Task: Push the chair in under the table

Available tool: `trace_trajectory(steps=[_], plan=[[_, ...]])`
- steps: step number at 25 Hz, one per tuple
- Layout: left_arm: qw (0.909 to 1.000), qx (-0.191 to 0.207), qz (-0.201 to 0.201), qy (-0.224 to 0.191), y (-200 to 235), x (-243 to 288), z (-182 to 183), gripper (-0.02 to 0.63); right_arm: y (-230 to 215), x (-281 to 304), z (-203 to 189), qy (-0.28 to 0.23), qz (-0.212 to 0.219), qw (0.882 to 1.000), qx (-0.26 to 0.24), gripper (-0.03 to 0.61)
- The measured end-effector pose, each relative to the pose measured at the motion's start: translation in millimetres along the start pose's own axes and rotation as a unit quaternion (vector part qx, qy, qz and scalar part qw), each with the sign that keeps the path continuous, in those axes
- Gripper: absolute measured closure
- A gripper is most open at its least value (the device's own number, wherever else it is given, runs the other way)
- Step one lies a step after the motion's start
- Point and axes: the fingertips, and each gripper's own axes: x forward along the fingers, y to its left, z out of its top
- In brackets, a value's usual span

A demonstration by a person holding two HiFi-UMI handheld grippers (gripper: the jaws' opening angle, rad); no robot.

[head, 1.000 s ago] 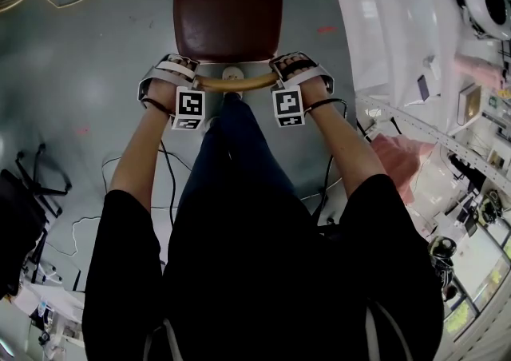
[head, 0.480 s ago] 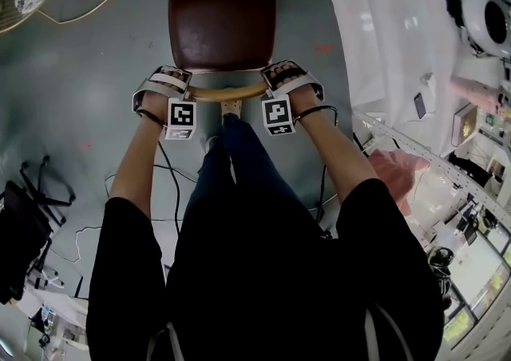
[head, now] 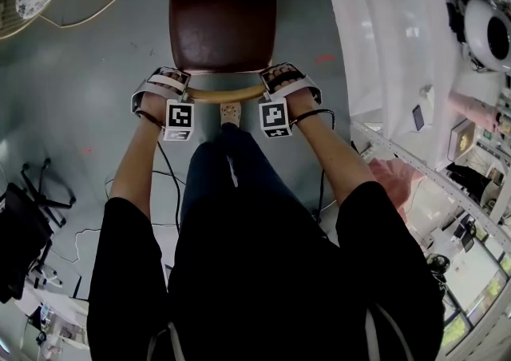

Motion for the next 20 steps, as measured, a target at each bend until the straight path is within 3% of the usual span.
trace_trajectory(steps=[20], plan=[[0.9999,0.009,0.003,-0.006,63,22,-30,0.522,-54,28,-39,0.023,0.011,1.0,-0.001,0.5]])
